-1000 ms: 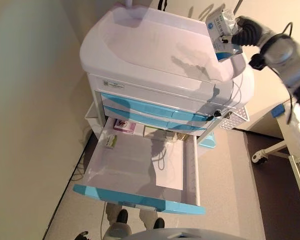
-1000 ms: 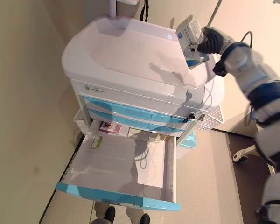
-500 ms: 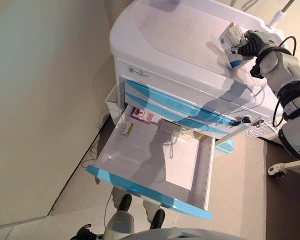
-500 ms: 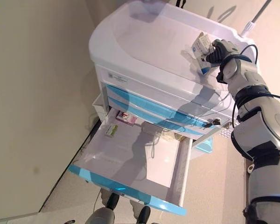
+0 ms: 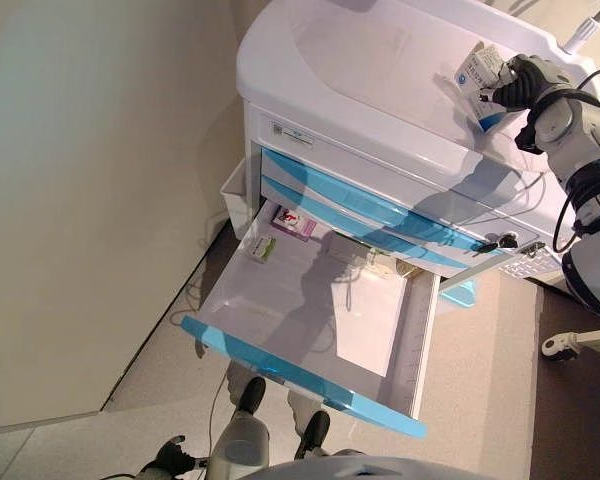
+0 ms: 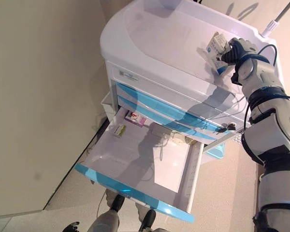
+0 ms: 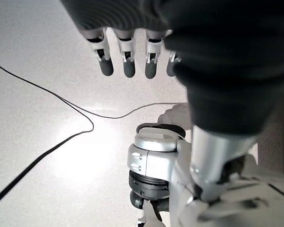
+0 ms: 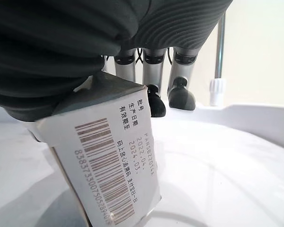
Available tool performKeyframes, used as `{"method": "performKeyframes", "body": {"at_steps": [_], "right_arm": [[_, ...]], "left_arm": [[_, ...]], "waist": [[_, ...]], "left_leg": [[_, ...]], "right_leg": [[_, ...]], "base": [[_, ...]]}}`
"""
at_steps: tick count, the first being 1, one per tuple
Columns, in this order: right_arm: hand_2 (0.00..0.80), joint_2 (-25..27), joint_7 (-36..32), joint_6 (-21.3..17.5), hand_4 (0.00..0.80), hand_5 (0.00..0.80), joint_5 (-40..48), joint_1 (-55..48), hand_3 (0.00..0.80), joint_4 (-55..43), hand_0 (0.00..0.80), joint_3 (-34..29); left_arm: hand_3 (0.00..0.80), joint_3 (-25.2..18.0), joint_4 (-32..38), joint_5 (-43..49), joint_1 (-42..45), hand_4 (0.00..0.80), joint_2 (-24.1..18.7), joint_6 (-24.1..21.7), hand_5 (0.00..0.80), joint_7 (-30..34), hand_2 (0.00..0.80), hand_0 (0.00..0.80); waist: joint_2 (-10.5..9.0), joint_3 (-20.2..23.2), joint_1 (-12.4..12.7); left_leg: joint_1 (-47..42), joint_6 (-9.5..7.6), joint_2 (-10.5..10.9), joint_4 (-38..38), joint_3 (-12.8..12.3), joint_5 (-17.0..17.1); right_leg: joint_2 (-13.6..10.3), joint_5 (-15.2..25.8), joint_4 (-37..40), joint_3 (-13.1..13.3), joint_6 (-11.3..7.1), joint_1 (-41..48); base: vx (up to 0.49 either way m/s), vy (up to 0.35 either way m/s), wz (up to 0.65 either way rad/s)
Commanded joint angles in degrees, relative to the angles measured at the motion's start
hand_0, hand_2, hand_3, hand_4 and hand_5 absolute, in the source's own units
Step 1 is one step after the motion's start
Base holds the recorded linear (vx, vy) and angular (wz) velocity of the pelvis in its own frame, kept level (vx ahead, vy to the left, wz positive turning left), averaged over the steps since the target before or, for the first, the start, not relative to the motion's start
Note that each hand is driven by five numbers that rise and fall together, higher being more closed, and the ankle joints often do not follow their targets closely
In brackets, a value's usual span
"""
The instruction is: Open the drawer and pick up the medicine
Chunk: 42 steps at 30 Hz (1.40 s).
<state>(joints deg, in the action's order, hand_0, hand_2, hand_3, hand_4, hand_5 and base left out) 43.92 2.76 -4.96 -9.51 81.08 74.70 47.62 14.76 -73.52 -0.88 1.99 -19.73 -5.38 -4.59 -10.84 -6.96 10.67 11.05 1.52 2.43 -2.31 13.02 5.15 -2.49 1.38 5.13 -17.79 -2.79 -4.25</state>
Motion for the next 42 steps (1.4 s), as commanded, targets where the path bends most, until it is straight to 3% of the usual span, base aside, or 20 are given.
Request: {"method": "performKeyframes", "body": {"at_steps": [1, 3, 4, 26, 34, 42], "right_arm": [[0.455, 0.59, -0.96, -0.19, 0.455, 0.455, -0.45, 2.76, 0.455, 0.68, 0.455, 2.56], [0.041, 0.37, -0.86, -0.24, 0.041, 0.041, -0.52, 2.75, 0.041, 0.51, 0.041, 2.46], [0.0, 0.37, -0.85, -0.24, 0.0, 0.0, -0.52, 2.75, 0.0, 0.51, 0.0, 2.46], [0.0, -2.21, 0.76, -0.6, 0.0, 0.0, 2.17, 2.15, 0.0, -1.12, 0.0, -0.62], [0.0, 0.71, 3.46, -2.95, 0.0, 0.0, 15.08, 0.17, 0.0, -11.44, 0.0, -8.02], [0.0, 4.22, 4.76, -5.92, 0.0, 0.0, 27.36, -5.76, 0.0, -21.28, 0.0, -16.82]], "left_arm": [[0.0, 1.24, -0.79, -0.25, -1.56, 0.0, -0.37, 0.01, 0.0, -0.33, 0.0, 0.0], [0.0, 1.08, -0.66, -0.25, -1.68, 0.0, -0.41, -0.01, 0.0, -0.3, 0.0, 0.0], [0.0, 1.07, -0.65, -0.25, -1.67, 0.0, -0.41, 0.0, 0.0, -0.3, 0.0, 0.0], [0.0, 1.03, -0.64, 0.02, -1.97, 0.0, -0.71, 0.01, 0.0, -0.17, 0.0, 0.0], [0.0, 0.1, -0.74, -0.1, -1.43, 0.0, -0.62, -0.26, 0.0, -0.6, 0.0, 0.0], [0.0, -1.32, -1.7, 0.06, -0.12, 0.0, 0.1, -0.43, 0.0, -0.62, 0.0, 0.0]], "waist": [[-0.83, -0.9, 2.08], [-0.8, -0.83, 2.14], [-0.8, -0.83, 2.13], [-1.27, -0.87, 2.07], [-0.89, 0.05, 0.8], [0.18, 1.79, -1.78]], "left_leg": [[-1.06, -1.53, 2.13, -2.69, -2.15, 0.49], [-1.12, -1.55, 2.15, -2.69, -2.03, 0.45], [-1.12, -1.55, 2.15, -2.69, -2.01, 0.45], [-1.01, -1.59, 2.07, -2.63, -2.64, 0.39], [-2.12, -1.82, 1.8, -2.68, -4.26, -0.08], [-4.53, -1.97, 1.26, -2.69, -7.4, -1.1]], "right_leg": [[-1.36, 2.66, -4.08, -0.5, -2.49, -1.76], [-1.38, 2.67, -4.14, -0.64, -2.48, -1.76], [-1.38, 2.66, -4.14, -0.65, -2.48, -1.75], [-1.09, 3.39, -3.33, -0.36, -2.54, -1.93], [-1.03, 3.54, -3.37, 0.83, -2.59, -1.35], [-0.68, 3.67, -3.3, 3.63, -2.58, -0.34]], "base": [[0.0, 0.0, 0.0], [0.0, 0.0, 0.0], [0.0, 0.0, 0.0], [-0.003, -0.003, 0.01], [-0.011, 0.016, -0.03], [0.002, 0.033, -0.17]]}}
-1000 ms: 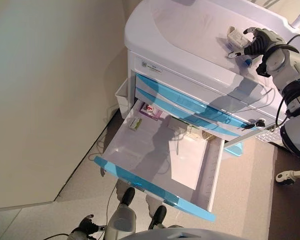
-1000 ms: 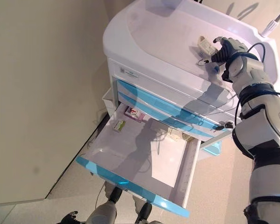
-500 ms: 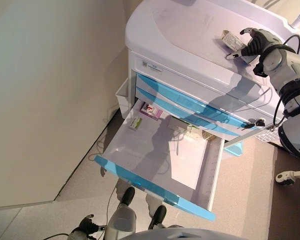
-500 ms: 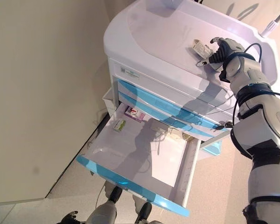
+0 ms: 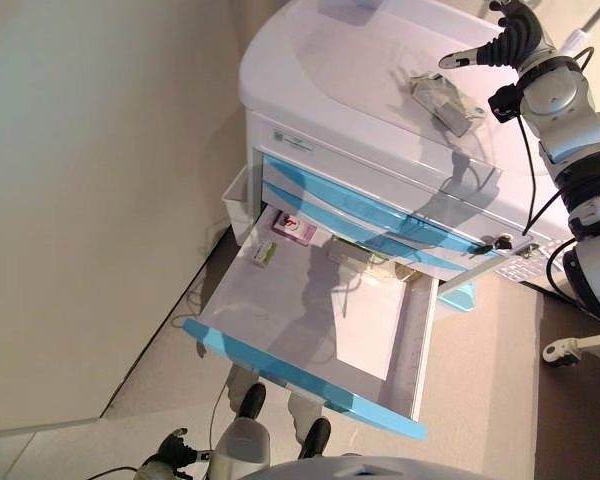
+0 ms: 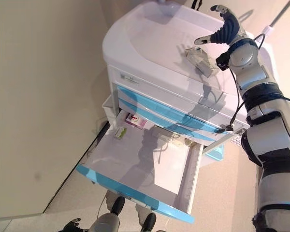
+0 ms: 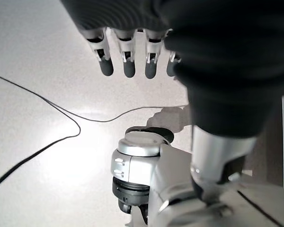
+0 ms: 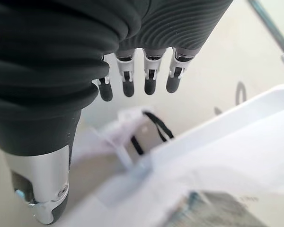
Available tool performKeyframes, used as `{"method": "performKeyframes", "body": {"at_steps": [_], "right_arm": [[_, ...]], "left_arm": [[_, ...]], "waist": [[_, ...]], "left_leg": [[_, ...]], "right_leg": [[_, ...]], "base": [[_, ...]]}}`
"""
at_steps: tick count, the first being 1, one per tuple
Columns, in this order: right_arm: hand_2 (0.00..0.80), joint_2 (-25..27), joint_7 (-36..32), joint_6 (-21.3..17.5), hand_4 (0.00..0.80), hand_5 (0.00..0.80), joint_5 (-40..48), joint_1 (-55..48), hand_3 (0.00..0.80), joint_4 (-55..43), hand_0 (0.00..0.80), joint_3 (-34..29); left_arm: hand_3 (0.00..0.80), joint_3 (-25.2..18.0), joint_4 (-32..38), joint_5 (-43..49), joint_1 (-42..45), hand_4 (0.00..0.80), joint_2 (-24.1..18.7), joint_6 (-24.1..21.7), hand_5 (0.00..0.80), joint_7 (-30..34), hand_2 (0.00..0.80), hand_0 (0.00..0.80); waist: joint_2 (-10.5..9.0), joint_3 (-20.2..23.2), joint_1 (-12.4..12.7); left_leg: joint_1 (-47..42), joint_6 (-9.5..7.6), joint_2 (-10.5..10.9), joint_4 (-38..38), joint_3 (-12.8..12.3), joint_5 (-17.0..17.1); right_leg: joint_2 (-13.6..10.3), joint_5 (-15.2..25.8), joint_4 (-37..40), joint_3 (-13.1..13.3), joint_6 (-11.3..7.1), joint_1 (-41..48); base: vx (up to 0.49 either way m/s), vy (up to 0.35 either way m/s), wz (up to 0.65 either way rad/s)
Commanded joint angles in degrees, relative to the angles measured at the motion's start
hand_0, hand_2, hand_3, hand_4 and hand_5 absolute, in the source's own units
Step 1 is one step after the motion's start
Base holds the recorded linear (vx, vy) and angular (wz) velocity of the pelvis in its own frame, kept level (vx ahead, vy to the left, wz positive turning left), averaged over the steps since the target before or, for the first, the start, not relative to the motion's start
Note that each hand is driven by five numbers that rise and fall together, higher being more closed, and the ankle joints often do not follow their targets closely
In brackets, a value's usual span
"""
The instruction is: Open the drawer and pick up the medicine
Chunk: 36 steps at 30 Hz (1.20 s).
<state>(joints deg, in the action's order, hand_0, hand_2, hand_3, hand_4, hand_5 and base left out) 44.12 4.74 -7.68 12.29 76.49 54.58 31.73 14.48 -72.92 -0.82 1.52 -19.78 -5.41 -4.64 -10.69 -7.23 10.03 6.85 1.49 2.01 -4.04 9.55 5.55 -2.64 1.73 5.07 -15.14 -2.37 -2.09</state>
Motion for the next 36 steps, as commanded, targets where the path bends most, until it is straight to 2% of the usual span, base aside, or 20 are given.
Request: {"method": "performKeyframes", "body": {"at_steps": [1, 4, 5, 6, 7, 8, 10, 14, 16, 18, 19, 20, 21, 24, 28, 31, 33, 36], "right_arm": [[0.0, 4.93, 3.31, -4.03, 0.0, 0.0, 8.56, -3.3, 0.0, -3.37, 0.0, -3.64], [0.0, 5.28, 4.3, -5.32, 0.0, 0.0, 12.73, -6.33, 0.0, -5.68, 0.0, -7.72], [0.0, 5.46, 5.25, -6.17, 0.0, 0.0, 15.01, -7.79, 0.0, -7.24, 0.0, -10.2], [0.0, 4.5, 6.61, -8.26, 0.0, 0.0, 18.74, -11.74, 0.0, -9.91, 0.0, -15.46], [0.0, 4.48, 6.67, -8.2, 0.0, 0.0, 18.66, -12.25, 0.0, -10.22, 0.0, -15.85], [0.0, 3.69, 8.89, -10.32, 0.0, 0.0, 19.82, -17.12, 0.0, -14.61, 0.0, -21.27], [0.0, 2.64, 10.15, -11.4, 0.0, 0.0, 20.45, -20.18, 0.0, -16.6, 0.0, -24.28], [0.0, -1.99, 14.7, -14.21, 0.0, 0.0, 17.76, -35.41, 0.0, -27.01, 0.0, -36.26], [0.0, -3.06, 15.08, -14.38, 0.0, 0.0, 17.17, -38.86, 0.0, -29.02, 0.0, -38.2], [0.0, -6.58, 15.88, -14.85, 0.0, 0.0, 16.69, -47.08, 0.0, -31.9, 0.0, -42.62], [0.0, -6.68, 15.92, -14.77, 0.0, 0.0, 16.62, -47.38, 0.0, -32.15, 0.0, -42.79], [0.0, -9.39, 16.91, -14.8, 0.0, 0.0, 14.16, -52.85, 0.0, -33.88, 0.0, -45.43], [0.0, -9.61, 17.05, -14.65, 0.0, 0.0, 13.93, -53.26, 0.0, -34.32, 0.0, -45.62], [0.0, -12.53, 16.95, -12.43, 0.0, 0.0, 7.26, -63.48, 0.0, -35.84, 0.0, -48.74], [0.0, -15.58, 17.35, -11.32, 0.0, 0.0, 3.29, -69.39, 0.0, -33.82, 0.0, -49.46], [0.0, -17.79, 15.52, -8.31, 0.0, 0.0, -1.11, -75.64, 0.0, -24.42, 0.0, -46.91], [0.0, -18.26, 15.29, -8.04, 0.0, 0.0, -1.78, -76.36, 0.0, -21.75, 0.0, -46.14], [0.0, -19.29, 12.55, -5.87, 0.0, 0.0, -3.7, -77.44, 0.0, -10.98, 0.0, -41.22]], "left_arm": [[0.0, -1.23, -2.31, 0.21, 0.69, 0.0, 0.4, -0.41, 0.0, -0.58, 0.0, 0.0], [0.0, -1.41, -2.67, 0.43, 0.89, 0.0, 0.62, -0.34, 0.0, -0.72, 0.0, 0.0], [0.0, -1.66, -2.71, 0.59, 1.05, 0.0, 0.94, -0.31, 0.0, -0.84, 0.0, 0.0], [0.0, -2.02, -2.76, 0.84, 1.41, 0.0, 1.42, -0.3, 0.0, -1.05, 0.0, 0.0], [0.0, -1.94, -2.76, 0.85, 1.48, 0.0, 1.24, -0.31, 0.0, -1.05, 0.0, 0.0], [0.0, -2.33, -2.69, 1.38, 1.76, 0.0, 1.9, -0.2, 0.0, -1.33, 0.0, 0.0], [0.0, -2.33, -2.7, 1.77, 1.99, 0.0, 1.89, -0.16, 0.0, -1.56, 0.0, 0.0], [0.0, -2.7, -1.97, 3.52, 2.59, 0.0, 3.64, 0.09, 0.0, -2.25, 0.0, 0.0], [0.0, -2.65, -1.77, 3.82, 2.81, 0.0, 3.66, 0.16, 0.0, -2.33, 0.0, 0.0], [0.0, -3.17, -1.49, 4.73, 3.16, 0.0, 4.24, 0.2, 0.0, -2.4, 0.0, 0.0], [0.0, -3.08, -1.47, 4.75, 3.23, 0.0, 4.18, 0.21, 0.0, -2.41, 0.0, 0.0], [0.0, -3.68, -1.72, 5.44, 3.14, 0.0, 4.9, 0.37, 0.0, -2.41, 0.0, 0.0], [0.0, -3.59, -1.74, 5.48, 3.23, 0.0, 4.82, 0.36, 0.0, -2.42, 0.0, 0.0], [0.0, -4.46, -1.32, 6.93, 3.32, 0.0, 5.83, -0.01, 0.0, -2.11, 0.0, 0.0], [0.0, -4.56, -0.81, 7.71, 3.44, 0.0, 6.29, -0.45, 0.0, -2.13, 0.0, 0.0], [0.0, -4.91, -0.87, 8.62, 3.41, 0.0, 6.55, -0.58, 0.0, -1.85, 0.0, 0.0], [0.0, -4.87, -0.67, 8.83, 3.57, 0.0, 6.57, -0.68, 0.0, -1.93, 0.0, 0.0], [0.0, -4.57, -0.52, 9.17, 3.62, 0.0, 6.54, -0.72, 0.0, -1.91, 0.0, 0.0]], "waist": [[0.53, 2.5, -1.74], [0.94, 2.98, -2.35], [1.41, 3.27, -2.97], [2.14, 3.71, -3.69], [1.97, 3.74, -3.51], [2.95, 4.1, -4.39], [3.2, 4.3, -4.37], [5.62, 4.84, -6.1], [5.86, 4.96, -6.13], [7.04, 4.87, -7.18], [7.0, 4.91, -7.07], [7.92, 4.74, -8.04], [7.86, 4.83, -7.92], [9.25, 4.45, -9.44], [10.16, 4.21, -10.26], [10.83, 3.73, -11.25], [10.95, 3.63, -11.48], [11.36, 2.73, -12.0]], "left_leg": [[-1.08, -1.96, 1.57, -0.96, -4.94, -1.78], [-1.83, -2.01, 1.4, -0.96, -6.04, -2.13], [-2.19, -2.08, 1.35, -0.96, -6.44, -2.32], [-2.87, -2.18, 1.27, -0.96, -7.59, -2.66], [-2.95, -2.17, 1.25, -0.96, -7.68, -2.71], [-3.7, -2.35, 1.19, -0.96, -8.82, -3.12], [-4.02, -2.41, 1.1, -0.96, -9.33, -3.33], [-5.2, -2.71, 1.22, -0.96, -10.89, -4.07], [-5.51, -2.76, 1.26, -0.96, -11.1, -4.21], [-6.06, -2.94, 1.25, -0.96, -11.81, -4.55], [-6.1, -2.94, 1.24, -0.96, -11.85, -4.58], [-6.39, -3.08, 1.35, -0.96, -12.38, -4.77], [-6.43, -3.09, 1.34, -0.96, -12.41, -4.8], [-6.9, -3.27, 1.46, -0.96, -13.35, -5.07], [-7.06, -3.36, 1.57, -0.96, -13.83, -5.2], [-7.26, -3.3, 1.7, -0.96, -14.03, -5.24], [-7.31, -3.31, 1.71, -0.96, -14.02, -5.28], [-7.24, -3.33, 1.79, -0.96, -14.09, -5.17]], "right_leg": [[-0.48, 3.35, -3.14, 1.8, -3.02, -2.09], [-0.37, 3.43, -3.02, 2.76, -3.06, -1.73], [-0.34, 3.49, -2.93, 3.28, -3.12, -1.58], [-0.29, 3.58, -2.73, 4.26, -3.2, -1.31], [-0.27, 3.59, -2.72, 4.35, -3.2, -1.26], [-0.27, 3.67, -2.59, 5.35, -3.34, -1.01], [-0.25, 3.66, -2.57, 5.81, -3.35, -0.88], [-0.52, 3.5, -2.63, 7.17, -3.53, -0.44], [-0.51, 3.41, -2.77, 7.49, -3.49, -0.38], [-0.67, 3.27, -2.79, 8.37, -3.52, -0.25], [-0.66, 3.27, -2.79, 8.4, -3.52, -0.22], [-0.72, 3.21, -2.87, 9.04, -3.62, -0.29], [-0.71, 3.19, -2.9, 9.08, -3.62, -0.28], [-0.8, 3.18, -3.11, 10.11, -3.7, -0.4], [-0.84, 3.08, -3.24, 10.71, -3.72, -0.57], [-0.86, 2.89, -3.54, 10.97, -3.69, -0.68], [-0.88, 2.82, -3.58, 10.95, -3.67, -0.66], [-0.92, 2.56, -4.3, 11.1, -3.55, -1.14]], "base": [[0.015, 0.035, -0.32], [0.004, 0.034, -0.22], [0.011, 0.049, -0.26], [0.011, 0.038, -0.22], [0.008, 0.056, -0.34], [0.006, 0.028, -0.32], [0.006, 0.032, -0.31], [0.019, 0.044, -0.26], [0.009, 0.025, -0.18], [0.013, 0.023, -0.2], [0.01, 0.031, -0.15], [0.002, 0.018, -0.15], [0.002, 0.031, -0.27], [0.006, 0.018, -0.2], [0.004, 0.02, -0.19], [0.01, 0.01, -0.09], [0.0, 0.0, 0.0], [-0.002, 0.005, -0.01]]}}
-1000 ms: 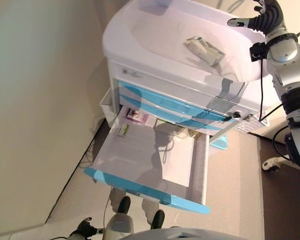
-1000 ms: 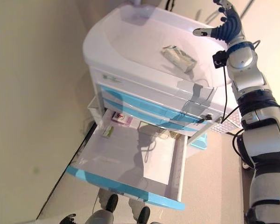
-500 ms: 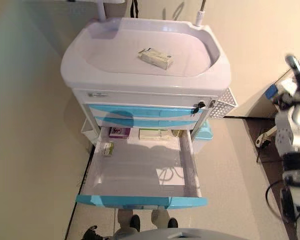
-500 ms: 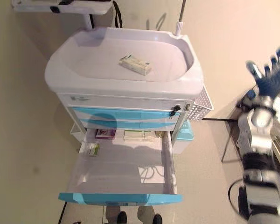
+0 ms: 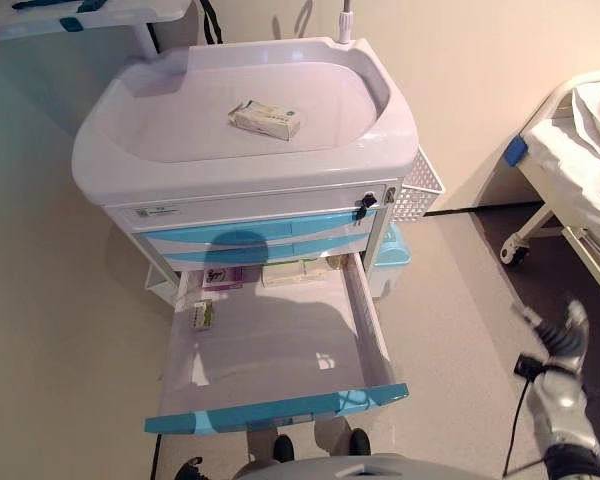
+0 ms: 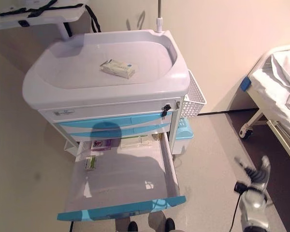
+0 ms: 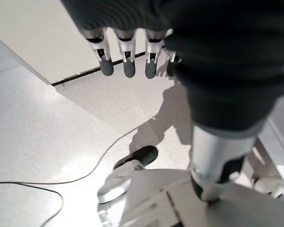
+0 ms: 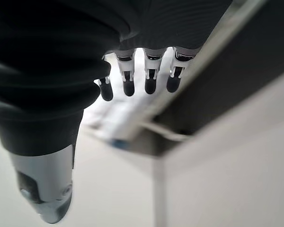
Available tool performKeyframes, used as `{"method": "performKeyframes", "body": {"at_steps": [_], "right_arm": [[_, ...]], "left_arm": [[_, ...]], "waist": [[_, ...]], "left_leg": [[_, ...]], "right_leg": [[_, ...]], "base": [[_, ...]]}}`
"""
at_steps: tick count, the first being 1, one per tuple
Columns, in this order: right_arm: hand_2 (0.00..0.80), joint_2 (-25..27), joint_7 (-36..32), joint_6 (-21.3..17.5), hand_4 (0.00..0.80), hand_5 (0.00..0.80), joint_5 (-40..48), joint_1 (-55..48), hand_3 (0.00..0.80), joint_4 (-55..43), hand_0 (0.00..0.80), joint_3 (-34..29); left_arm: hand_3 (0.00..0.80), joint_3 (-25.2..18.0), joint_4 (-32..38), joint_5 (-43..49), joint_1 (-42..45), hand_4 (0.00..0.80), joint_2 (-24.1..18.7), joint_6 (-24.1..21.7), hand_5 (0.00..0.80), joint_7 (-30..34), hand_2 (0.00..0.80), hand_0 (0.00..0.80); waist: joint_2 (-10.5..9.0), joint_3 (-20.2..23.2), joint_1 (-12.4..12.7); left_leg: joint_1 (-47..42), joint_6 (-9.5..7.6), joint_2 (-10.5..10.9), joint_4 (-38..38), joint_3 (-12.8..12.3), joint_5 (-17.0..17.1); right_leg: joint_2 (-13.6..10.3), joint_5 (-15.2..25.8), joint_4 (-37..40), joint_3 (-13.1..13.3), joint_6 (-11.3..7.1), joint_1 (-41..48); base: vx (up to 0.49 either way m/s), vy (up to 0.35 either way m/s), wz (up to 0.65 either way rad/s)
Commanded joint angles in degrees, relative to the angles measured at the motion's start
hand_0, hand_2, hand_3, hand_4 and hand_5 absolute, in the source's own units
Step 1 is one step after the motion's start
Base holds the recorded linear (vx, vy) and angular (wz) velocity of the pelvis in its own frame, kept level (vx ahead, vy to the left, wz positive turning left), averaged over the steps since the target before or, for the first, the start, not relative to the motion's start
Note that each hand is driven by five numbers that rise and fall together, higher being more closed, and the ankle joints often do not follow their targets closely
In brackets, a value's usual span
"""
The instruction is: Open the drawer and pick up the medicine
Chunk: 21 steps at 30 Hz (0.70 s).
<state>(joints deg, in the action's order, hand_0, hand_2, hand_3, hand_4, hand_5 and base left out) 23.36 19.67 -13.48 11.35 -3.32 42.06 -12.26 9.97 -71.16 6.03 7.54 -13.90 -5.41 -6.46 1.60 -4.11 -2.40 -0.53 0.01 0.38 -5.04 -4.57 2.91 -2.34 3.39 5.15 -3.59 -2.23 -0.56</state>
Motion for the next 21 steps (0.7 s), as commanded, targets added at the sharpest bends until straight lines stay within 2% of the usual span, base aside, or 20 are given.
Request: {"method": "performKeyframes", "body": {"at_steps": [1, 6, 8, 10, 12, 13, 14, 21], "right_arm": [[0.0, 1.46, -3.05, 0.51, 0.0, 0.0, -3.53, 2.57, 0.0, 4.07, 0.0, 3.96], [0.0, 1.55, -5.88, 2.68, 0.0, 0.0, -7.26, 3.72, 0.0, 12.29, 0.0, 9.72], [0.0, 1.43, -6.35, 3.54, 0.0, 0.0, -8.67, 6.09, 0.0, 18.84, 0.0, 12.56], [0.0, 1.28, -6.41, 3.77, 0.0, 0.0, -8.83, 7.24, 0.0, 20.52, 0.0, 13.33], [0.0, 0.8, -5.87, 3.89, 0.0, 0.0, -7.71, 9.97, 0.0, 23.03, 0.0, 14.48], [0.0, 0.79, -5.87, 3.86, 0.0, 0.0, -7.7, 10.03, 0.0, 23.08, 0.0, 14.48], [0.0, 0.44, -5.57, 3.87, 0.0, 0.0, -7.15, 11.18, 0.0, 23.79, 0.0, 15.36], [0.0, 0.13, -4.46, 3.51, 0.0, 0.0, -7.07, 12.99, 0.0, 24.1, 0.0, 17.52]], "left_arm": [[0.0, 0.04, -2.27, 2.36, -2.39, 0.0, 0.62, -0.73, 0.0, -0.11, 0.0, 0.0], [0.0, 0.35, -1.77, 1.87, -2.74, 0.0, 0.18, -1.0, 0.0, -0.59, 0.0, 0.0], [0.0, 1.17, -0.76, 1.51, -3.35, 0.0, -0.28, -1.23, 0.0, -1.25, 0.0, 0.0], [0.0, 1.32, -0.56, 1.17, -3.82, 0.0, -0.44, -1.33, 0.0, -1.49, 0.0, 0.0], [0.0, 2.84, 1.67, 0.49, -5.77, 0.0, -1.32, -1.77, 0.0, -2.72, 0.0, 0.0], [0.0, 2.82, 1.67, 0.48, -5.8, 0.0, -1.33, -1.76, 0.0, -2.72, 0.0, 0.0], [0.0, 4.45, 3.84, 0.6, -7.2, 0.0, -2.14, -2.05, 0.0, -3.68, 0.0, 0.0], [0.0, 5.79, 9.02, -0.01, -9.16, 0.0, -4.6, -2.59, 0.0, -6.4, 0.0, 0.0]], "waist": [[-0.83, -0.65, 0.36], [-0.36, -2.59, 0.35], [0.18, -4.71, 0.53], [0.29, -5.75, 0.62], [0.06, -9.47, 0.84], [0.04, -9.42, 0.83], [-0.26, -11.81, 0.96], [-0.59, -13.71, 1.02]], "left_leg": [[0.17, -1.9, 3.42, 0.04, -0.01, -2.54], [0.45, -2.26, 3.59, 0.36, -0.55, -2.52], [1.73, -2.67, 3.65, 2.16, -1.11, -3.07], [2.64, -2.84, 3.61, 3.42, -1.64, -3.49], [7.3, -3.1, 3.75, 9.97, -2.18, -4.99], [7.51, -3.11, 3.75, 10.2, -2.19, -5.09], [11.56, -2.99, 3.86, 15.31, -2.07, -6.37], [22.81, -2.76, 2.83, 26.75, -1.98, -9.49]], "right_leg": [[-1.24, 0.75, -4.67, -0.35, -3.65, -2.85], [-1.44, -0.05, -7.4, 0.19, -3.34, -4.56], [-1.64, -1.16, -10.95, 0.46, -3.26, -7.01], [-1.6, -1.72, -12.69, 0.77, -3.24, -8.43], [-2.09, -2.85, -17.63, 1.08, -2.81, -12.48], [-2.11, -2.9, -17.76, 1.09, -2.81, -12.65], [-2.56, -3.33, -20.59, 0.77, -2.42, -15.22], [-2.89, -5.56, -28.93, 0.38, -1.25, -24.95]], "base": [[0.0, 0.0, 0.0], [-0.015, 0.008, -0.02], [-0.078, 0.038, -0.16], [-0.098, 0.034, -0.26], [-0.192, 0.014, -0.15], [-0.232, -0.026, -0.2], [-0.123, -0.021, -0.13], [-0.128, -0.026, 0.12]]}}
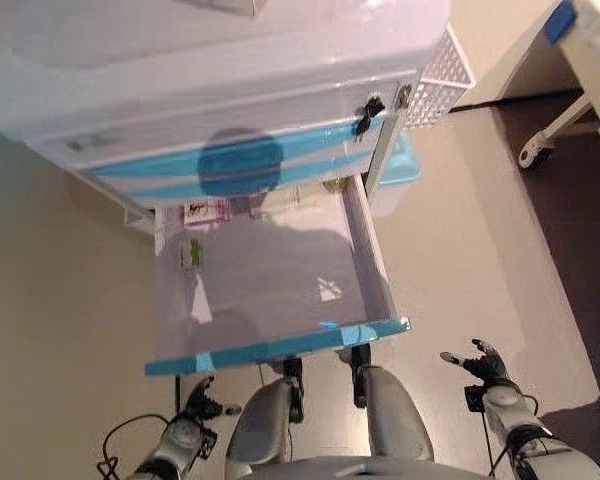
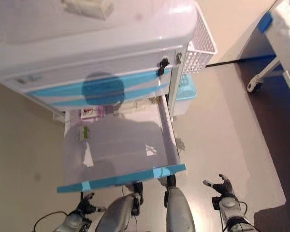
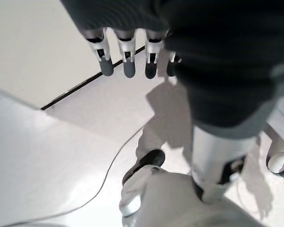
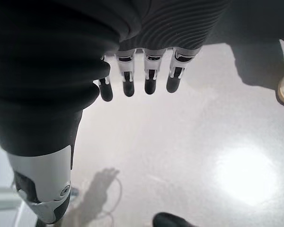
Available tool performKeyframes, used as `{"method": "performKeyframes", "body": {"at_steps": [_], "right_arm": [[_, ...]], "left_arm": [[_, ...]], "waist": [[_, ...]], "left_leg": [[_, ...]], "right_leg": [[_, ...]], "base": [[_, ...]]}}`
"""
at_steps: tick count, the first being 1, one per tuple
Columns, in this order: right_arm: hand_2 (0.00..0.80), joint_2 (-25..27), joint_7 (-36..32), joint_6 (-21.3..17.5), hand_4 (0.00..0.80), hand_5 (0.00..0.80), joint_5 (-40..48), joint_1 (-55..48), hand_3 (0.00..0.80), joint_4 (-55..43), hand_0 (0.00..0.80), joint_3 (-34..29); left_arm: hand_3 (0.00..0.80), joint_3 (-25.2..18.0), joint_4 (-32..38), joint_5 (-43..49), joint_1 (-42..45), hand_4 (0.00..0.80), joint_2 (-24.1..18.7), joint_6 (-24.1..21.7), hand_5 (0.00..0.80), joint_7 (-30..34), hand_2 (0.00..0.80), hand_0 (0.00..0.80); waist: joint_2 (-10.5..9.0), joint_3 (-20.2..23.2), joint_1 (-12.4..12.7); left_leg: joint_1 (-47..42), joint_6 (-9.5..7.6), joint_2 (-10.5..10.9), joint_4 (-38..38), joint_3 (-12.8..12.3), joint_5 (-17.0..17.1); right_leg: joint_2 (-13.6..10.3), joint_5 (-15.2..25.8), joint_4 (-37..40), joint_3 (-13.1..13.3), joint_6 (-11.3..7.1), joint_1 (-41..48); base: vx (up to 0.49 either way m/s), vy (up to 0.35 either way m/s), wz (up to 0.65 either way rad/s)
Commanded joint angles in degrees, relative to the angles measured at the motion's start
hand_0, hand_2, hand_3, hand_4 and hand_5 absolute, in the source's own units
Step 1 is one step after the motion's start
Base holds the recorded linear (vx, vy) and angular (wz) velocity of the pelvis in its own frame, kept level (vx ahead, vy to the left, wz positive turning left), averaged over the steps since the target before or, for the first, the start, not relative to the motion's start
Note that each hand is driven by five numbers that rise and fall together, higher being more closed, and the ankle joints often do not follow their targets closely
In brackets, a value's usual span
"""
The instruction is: Open the drawer and pick up the medicine
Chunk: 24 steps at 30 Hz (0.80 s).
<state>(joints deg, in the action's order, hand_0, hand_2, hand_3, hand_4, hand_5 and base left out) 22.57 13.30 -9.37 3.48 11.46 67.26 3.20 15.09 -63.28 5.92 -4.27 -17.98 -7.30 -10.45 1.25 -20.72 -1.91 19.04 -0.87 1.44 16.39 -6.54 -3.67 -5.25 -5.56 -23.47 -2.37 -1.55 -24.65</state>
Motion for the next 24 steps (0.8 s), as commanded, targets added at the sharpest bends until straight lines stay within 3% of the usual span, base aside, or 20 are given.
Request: {"method": "performKeyframes", "body": {"at_steps": [1, 11, 16, 24], "right_arm": [[0.0, 0.57, 2.42, -0.73, 0.0, 0.0, 1.05, -1.32, 0.0, -0.71, 0.0, 2.5], [0.0, 0.51, 2.9, -1.29, 0.0, 0.0, -0.01, -1.64, 0.0, -4.33, 0.0, 4.97], [0.0, 1.01, 2.93, -1.44, 0.0, 0.0, -1.33, -1.82, 0.0, -4.64, 0.0, 5.84], [0.0, 2.01, 1.51, -1.15, 0.0, 0.0, -2.42, -2.26, 0.0, -4.76, 0.0, 5.65]], "left_arm": [[0.0, 1.05, 2.98, 0.62, 1.96, 0.0, -1.31, -0.62, 0.0, -3.42, 0.0, 0.0], [0.0, 2.7, 12.93, 4.59, 0.79, 0.0, -5.58, -0.36, 0.0, -5.48, 0.0, 0.0], [0.0, 5.02, 19.58, 10.43, -1.56, 0.0, -9.63, 0.14, 0.0, -5.8, 0.0, 0.0], [0.0, 4.02, 31.11, 16.97, -3.74, 0.0, -16.13, 1.33, 0.0, -4.02, 0.0, 0.0]], "waist": [[-0.11, 2.24, 0.59], [0.01, 0.75, 0.2], [0.1, 0.38, -0.12], [0.5, 0.43, -0.14]], "left_leg": [[5.57, -1.93, 1.75, 7.5, 0.02, -3.46], [13.43, -2.26, 1.22, 14.28, -0.08, -5.35], [15.83, -2.69, 1.46, 16.58, -0.12, -6.22], [16.62, -3.13, 1.77, 17.37, -0.18, -6.85]], "right_leg": [[-0.14, 2.8, -2.49, -0.91, -1.66, -2.96], [-0.07, 0.98, -8.49, -0.51, -0.36, -10.49], [0.24, -0.17, -10.65, -0.16, 0.29, -12.99], [0.51, -0.67, -11.51, 0.42, 0.48, -14.07]], "base": [[-0.126, 0.0, 0.05], [-0.063, 0.005, 0.05], [-0.003, 0.004, -0.01], [-0.001, 0.003, 0.0]]}}
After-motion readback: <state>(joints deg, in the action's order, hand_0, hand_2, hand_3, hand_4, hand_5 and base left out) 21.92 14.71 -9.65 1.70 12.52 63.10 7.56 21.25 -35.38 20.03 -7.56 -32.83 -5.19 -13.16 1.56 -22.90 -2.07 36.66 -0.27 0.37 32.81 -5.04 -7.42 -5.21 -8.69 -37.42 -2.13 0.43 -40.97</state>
